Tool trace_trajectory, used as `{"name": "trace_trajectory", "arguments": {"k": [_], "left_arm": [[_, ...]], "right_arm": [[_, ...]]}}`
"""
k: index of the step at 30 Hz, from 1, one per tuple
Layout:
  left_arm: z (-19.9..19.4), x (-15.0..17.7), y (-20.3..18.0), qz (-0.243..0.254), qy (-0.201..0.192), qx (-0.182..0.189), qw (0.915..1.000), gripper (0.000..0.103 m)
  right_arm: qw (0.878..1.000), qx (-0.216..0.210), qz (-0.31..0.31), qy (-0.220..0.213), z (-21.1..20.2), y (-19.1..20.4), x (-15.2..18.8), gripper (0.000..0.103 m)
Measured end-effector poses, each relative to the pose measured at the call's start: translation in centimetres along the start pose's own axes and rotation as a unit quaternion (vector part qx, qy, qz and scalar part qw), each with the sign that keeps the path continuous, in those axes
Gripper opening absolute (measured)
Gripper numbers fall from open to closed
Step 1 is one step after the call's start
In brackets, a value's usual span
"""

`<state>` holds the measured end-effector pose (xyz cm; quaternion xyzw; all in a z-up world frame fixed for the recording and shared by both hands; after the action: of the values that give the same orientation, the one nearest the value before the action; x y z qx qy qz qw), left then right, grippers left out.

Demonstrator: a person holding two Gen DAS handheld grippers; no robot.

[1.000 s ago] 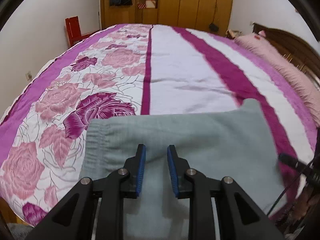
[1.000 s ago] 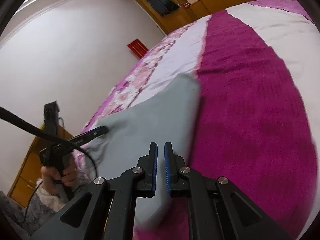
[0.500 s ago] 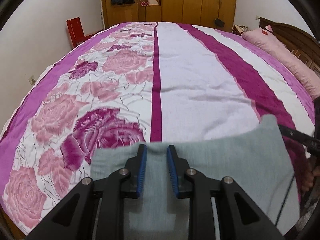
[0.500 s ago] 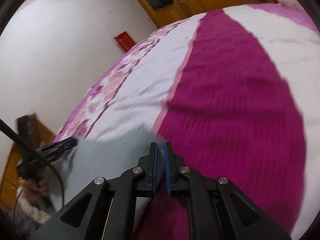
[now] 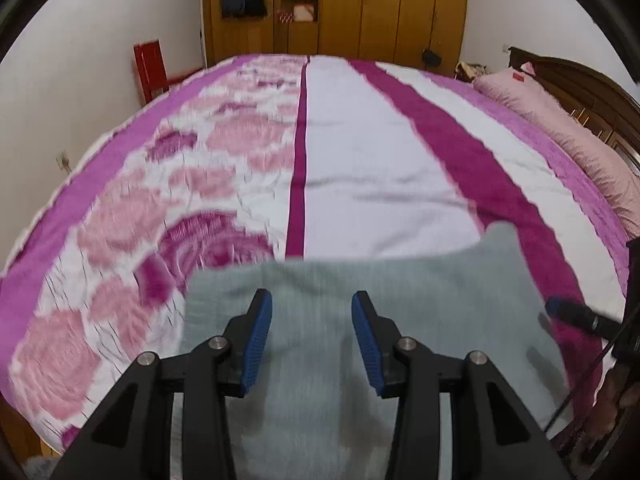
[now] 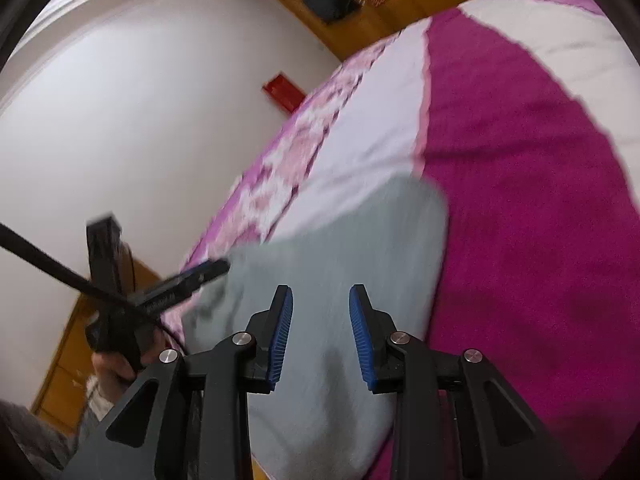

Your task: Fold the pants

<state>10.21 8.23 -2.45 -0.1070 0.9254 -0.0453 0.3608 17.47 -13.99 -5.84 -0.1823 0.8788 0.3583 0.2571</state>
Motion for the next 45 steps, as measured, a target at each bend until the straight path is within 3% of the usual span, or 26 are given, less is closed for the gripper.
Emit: {"name": "trace_trajectory", "arguments": {"k": [1, 3, 8, 14, 16, 18, 19, 24, 26, 30, 31, 32, 33, 38, 42, 45], "left_arm": [[0.6, 0.5, 0.3, -0.004, 0.007, -0.001, 1.0000, 0.043], [1.4, 1.2, 0.6, -0.006, 0.017, -0.005, 0.9998, 0.043], [1.3, 1.4, 1.1, -0.009, 0.011, 0.008, 0.9999, 0.043], [1.0, 1.4, 1.4, -0.020, 0.003, 0.023, 0.9995, 0.043], [0.6, 1.4, 1.3, -0.023, -0.003, 0.025, 0.9994, 0.043], [-0.2, 1.2, 1.4, -0.024, -0.019, 0.027, 0.9992, 0.043], [-0.5, 1.2, 1.5, -0.026, -0.026, 0.030, 0.9989, 0.043], [-1.0, 1.1, 1.8, -0.044, -0.037, 0.048, 0.9972, 0.043], [-1.0, 1.2, 1.7, -0.046, -0.035, 0.049, 0.9971, 0.043], [-1.4, 1.3, 1.1, -0.038, -0.040, 0.056, 0.9970, 0.043], [-1.5, 1.2, 1.0, -0.036, -0.042, 0.057, 0.9969, 0.043], [-1.6, 1.2, 0.9, -0.034, -0.044, 0.057, 0.9968, 0.043], [-1.7, 1.1, 0.8, -0.032, -0.044, 0.056, 0.9969, 0.043], [-2.8, -0.2, -1.0, 0.002, -0.052, 0.055, 0.9971, 0.043], [-3.3, -1.7, -3.2, 0.012, -0.062, 0.080, 0.9948, 0.044], [-2.5, -2.4, -4.8, 0.029, -0.057, 0.074, 0.9952, 0.044]], "right_arm": [[1.000, 0.019, -0.002, 0.012, 1.1, -0.3, 0.4, 0.022], [0.999, 0.026, 0.011, 0.017, 2.4, -1.1, 0.1, 0.001], [0.998, 0.029, 0.056, 0.010, 4.0, -3.6, -3.0, 0.000], [0.990, 0.111, 0.079, -0.042, 3.1, -6.2, -6.2, 0.001], [0.989, 0.104, 0.096, -0.048, 1.9, -6.5, -5.8, 0.017], [0.990, 0.081, 0.111, -0.046, 0.8, -6.5, -4.8, 0.054], [0.990, 0.065, 0.117, -0.040, 0.4, -6.4, -3.9, 0.059], [0.994, 0.065, 0.091, 0.002, 1.3, -6.1, -2.2, 0.063], [0.995, 0.054, 0.080, 0.008, 2.1, -5.7, -2.7, 0.069], [0.997, 0.016, 0.075, 0.032, 4.7, -5.0, -5.0, 0.069], [0.996, 0.009, 0.074, 0.040, 5.3, -4.8, -5.2, 0.068], [0.996, 0.007, 0.077, 0.045, 5.7, -4.8, -5.4, 0.045], [0.996, 0.009, 0.081, 0.046, 5.8, -4.8, -5.5, 0.008], [0.995, -0.011, 0.088, 0.039, 3.3, -5.5, -6.7, 0.007], [0.996, 0.027, 0.080, 0.018, 0.6, -8.5, -9.5, 0.008], [0.994, 0.054, 0.090, 0.025, -0.7, -12.5, -11.6, 0.008]]}}
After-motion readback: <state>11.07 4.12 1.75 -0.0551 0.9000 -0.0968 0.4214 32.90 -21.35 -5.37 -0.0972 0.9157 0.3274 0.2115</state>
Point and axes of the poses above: each gripper's, at about its wrist camera, not at the fingertips, and z roughly the way its jaws point, y to its left, x to its underside, the point moved 6 cm from there along z, roughly the way its jaws point, and after that the axes turned 11 degrees about x, right-handed, at the moved point
